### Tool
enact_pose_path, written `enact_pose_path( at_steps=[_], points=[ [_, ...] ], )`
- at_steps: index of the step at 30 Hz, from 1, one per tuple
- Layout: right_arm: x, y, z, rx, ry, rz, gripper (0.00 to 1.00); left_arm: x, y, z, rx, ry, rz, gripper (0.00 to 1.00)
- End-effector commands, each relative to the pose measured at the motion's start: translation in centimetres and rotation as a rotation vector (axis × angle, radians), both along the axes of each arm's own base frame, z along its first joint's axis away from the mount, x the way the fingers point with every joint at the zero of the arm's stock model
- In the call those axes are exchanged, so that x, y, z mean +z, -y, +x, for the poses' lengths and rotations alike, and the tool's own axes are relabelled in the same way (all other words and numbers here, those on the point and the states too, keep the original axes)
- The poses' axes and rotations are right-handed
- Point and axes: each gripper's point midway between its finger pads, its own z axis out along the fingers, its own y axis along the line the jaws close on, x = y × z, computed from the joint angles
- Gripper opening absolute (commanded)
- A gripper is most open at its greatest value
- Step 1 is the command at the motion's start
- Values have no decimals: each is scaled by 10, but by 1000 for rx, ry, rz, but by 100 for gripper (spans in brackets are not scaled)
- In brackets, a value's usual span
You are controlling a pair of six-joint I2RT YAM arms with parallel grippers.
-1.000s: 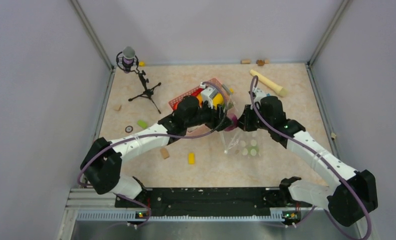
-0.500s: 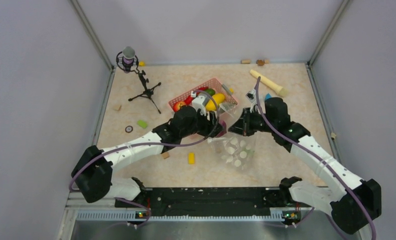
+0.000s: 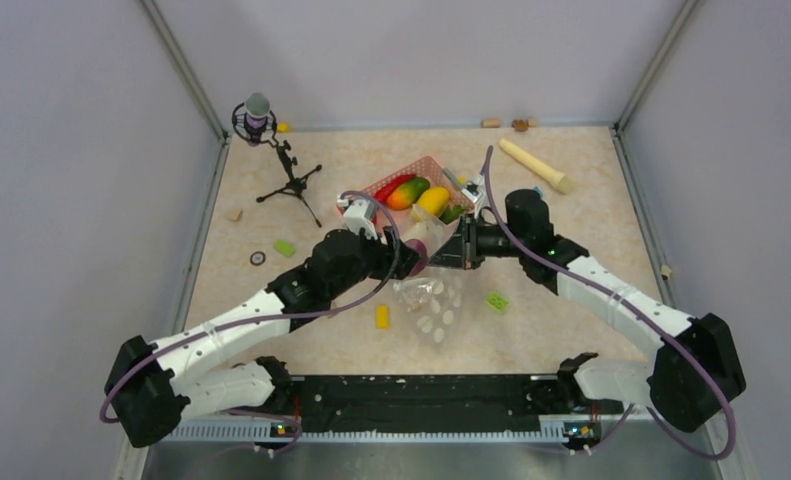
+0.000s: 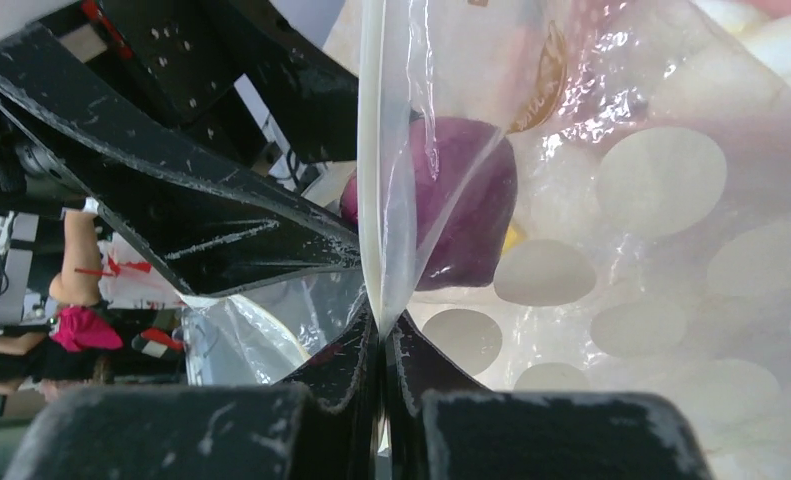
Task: Place the food in the zip-top bag and seal the zipper
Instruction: Place the fake vegetable in the zipper food storage bag.
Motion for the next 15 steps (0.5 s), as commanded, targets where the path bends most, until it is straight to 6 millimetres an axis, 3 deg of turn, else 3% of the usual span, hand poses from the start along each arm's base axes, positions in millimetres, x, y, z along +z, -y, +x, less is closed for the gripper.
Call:
enact_pose_path(
  at_steps=[1, 6, 10, 13, 15],
  points=[
    [17, -11, 13, -41, 63, 91, 0, -7, -12, 3, 75, -20, 12, 1],
    [-7, -3, 14, -68, 53, 15, 0, -12, -3, -2, 16, -35, 21, 34],
    [-35, 8, 21, -132, 43, -78, 0, -12, 17, -9, -83, -60, 5, 61],
    [-40, 12, 19, -128, 55, -89, 0, -5, 31, -14, -158, -65, -17, 71],
    [-39, 17, 19, -132, 74, -99, 0, 0, 36, -16, -190, -62, -28, 72]
  ],
)
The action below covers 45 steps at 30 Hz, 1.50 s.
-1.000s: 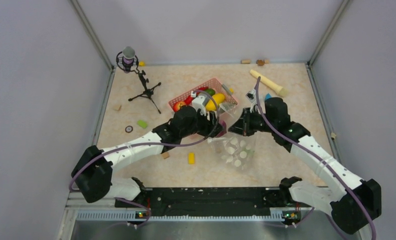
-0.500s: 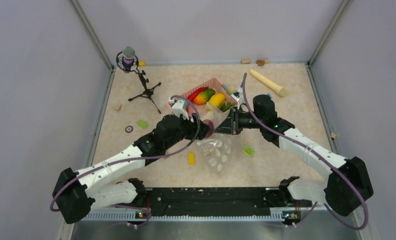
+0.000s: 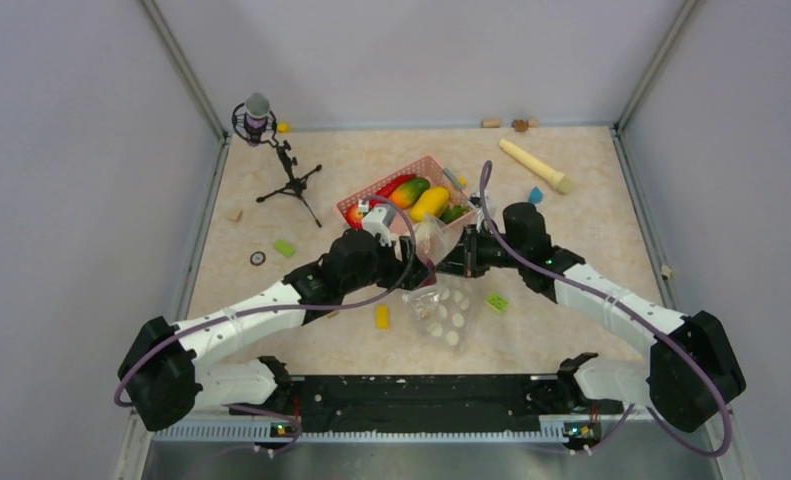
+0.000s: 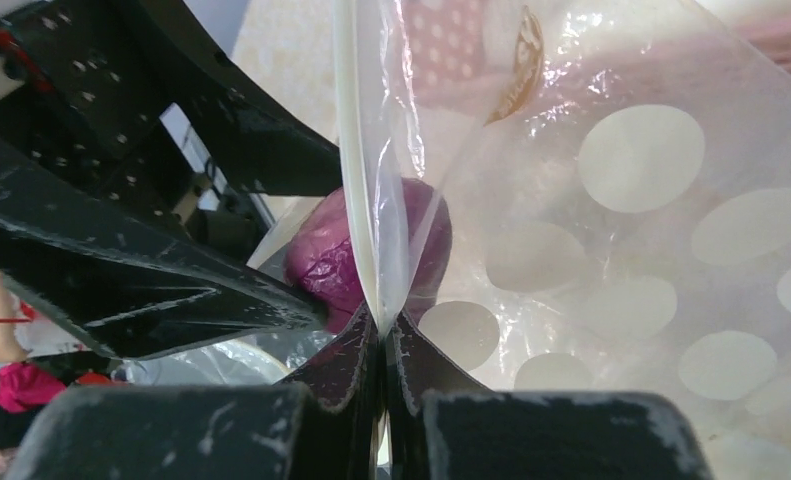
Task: Place the food in the zip-top bag and seal the zipper
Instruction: Place the fake vegetable in the zipper food storage bag.
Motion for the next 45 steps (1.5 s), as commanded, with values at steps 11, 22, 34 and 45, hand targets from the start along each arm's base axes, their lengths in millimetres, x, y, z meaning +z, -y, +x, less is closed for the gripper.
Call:
enact_pose_path(
  at_steps=[11, 22, 34, 45],
  points=[
    [-2, 40, 12, -132, 112, -116, 0, 72, 23, -12, -164, 150, -142, 97],
    [27, 38, -4, -43, 115, 19, 0, 84, 3, 15, -17, 248, -62, 97],
    [32, 25, -20, 77, 54, 100, 0, 57, 1, 59, 99, 218, 194, 75],
    [14, 87, 12, -256, 84, -261, 1, 83, -21, 64, 167, 322, 218, 0]
  ],
)
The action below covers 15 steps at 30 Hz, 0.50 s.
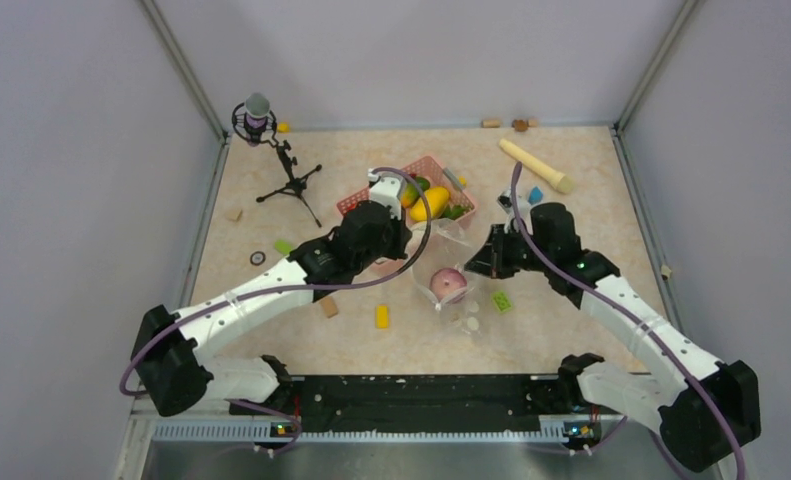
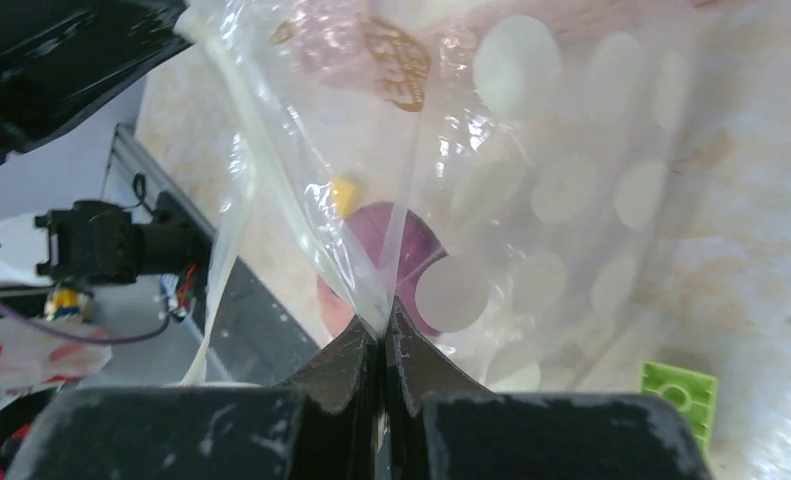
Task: Place the food in the zip-top bag and seal the zipper
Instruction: Place the fake vegetable in the zipper food storage bag.
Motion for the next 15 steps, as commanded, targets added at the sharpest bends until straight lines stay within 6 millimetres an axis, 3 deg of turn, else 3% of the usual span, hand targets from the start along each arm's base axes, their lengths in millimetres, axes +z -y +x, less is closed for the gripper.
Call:
enact_pose_path(
  at_steps=[1, 10, 15],
  points=[
    [14, 35, 20, -150, 80, -170, 0, 48, -7, 8, 34, 131, -55, 0],
    [18, 93, 35, -396, 79, -426, 1, 80, 5, 4, -47, 164, -81, 0],
    [19, 134, 40, -565, 93, -587, 2, 80, 25, -1, -135, 145, -115, 0]
  ],
)
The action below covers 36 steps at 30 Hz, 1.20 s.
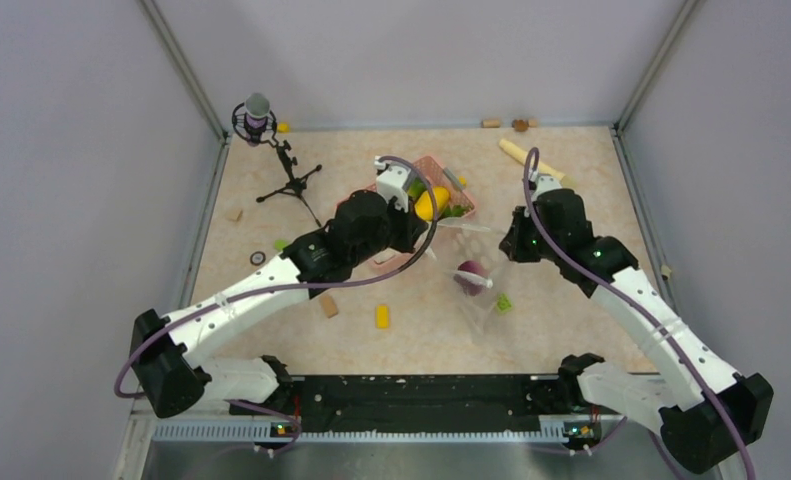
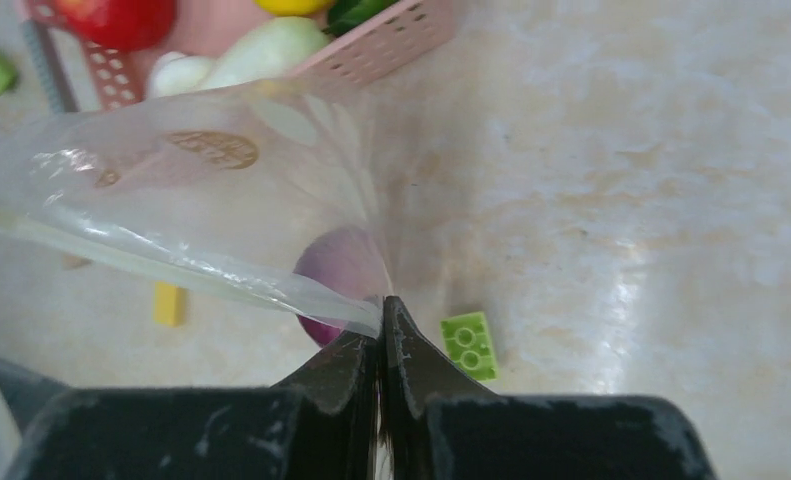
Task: Place the food in the zip-top bag and seal the zipper
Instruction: Place the fake vegetable in the zipper food storage bag, then pick up the fake fruit from the bin.
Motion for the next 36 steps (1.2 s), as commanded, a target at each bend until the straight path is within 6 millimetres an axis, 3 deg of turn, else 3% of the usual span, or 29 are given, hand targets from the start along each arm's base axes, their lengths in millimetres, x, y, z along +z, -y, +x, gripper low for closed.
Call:
enact_pose_path(
  at_steps=[1, 5, 12, 17, 20, 21, 25, 30, 33, 36],
  points=[
    [-2, 68, 2, -258, 8, -250, 2, 22, 5, 11, -4, 48, -27, 0],
    [3, 85, 3, -340, 18, -304, 2, 17, 16, 14, -28, 24, -25, 0],
    [15, 66, 5, -247, 65, -221, 2, 17, 17, 19, -10, 30, -28, 2],
    [38, 16, 0, -3, 158, -28, 2, 11, 10, 23, 36, 21, -9, 68],
    [55, 13, -3, 15, 203, 8, 2, 8, -3, 30, 108, 26, 1, 93],
    [57, 16, -3, 0, 211, 4, 2, 7, -7, 31, 128, 26, 2, 96],
    [53, 31, 2, -72, 204, -53, 3, 3, -27, 42, 216, 29, 6, 97],
    [36, 34, 10, -107, 147, -94, 3, -11, -59, 65, 301, -7, 1, 97],
    [33, 19, 16, -57, 140, -57, 3, -31, -83, 82, 373, -81, -20, 97],
    [33, -11, 18, 74, 155, 36, 3, -48, -97, 93, 423, -106, 10, 97]
  ],
)
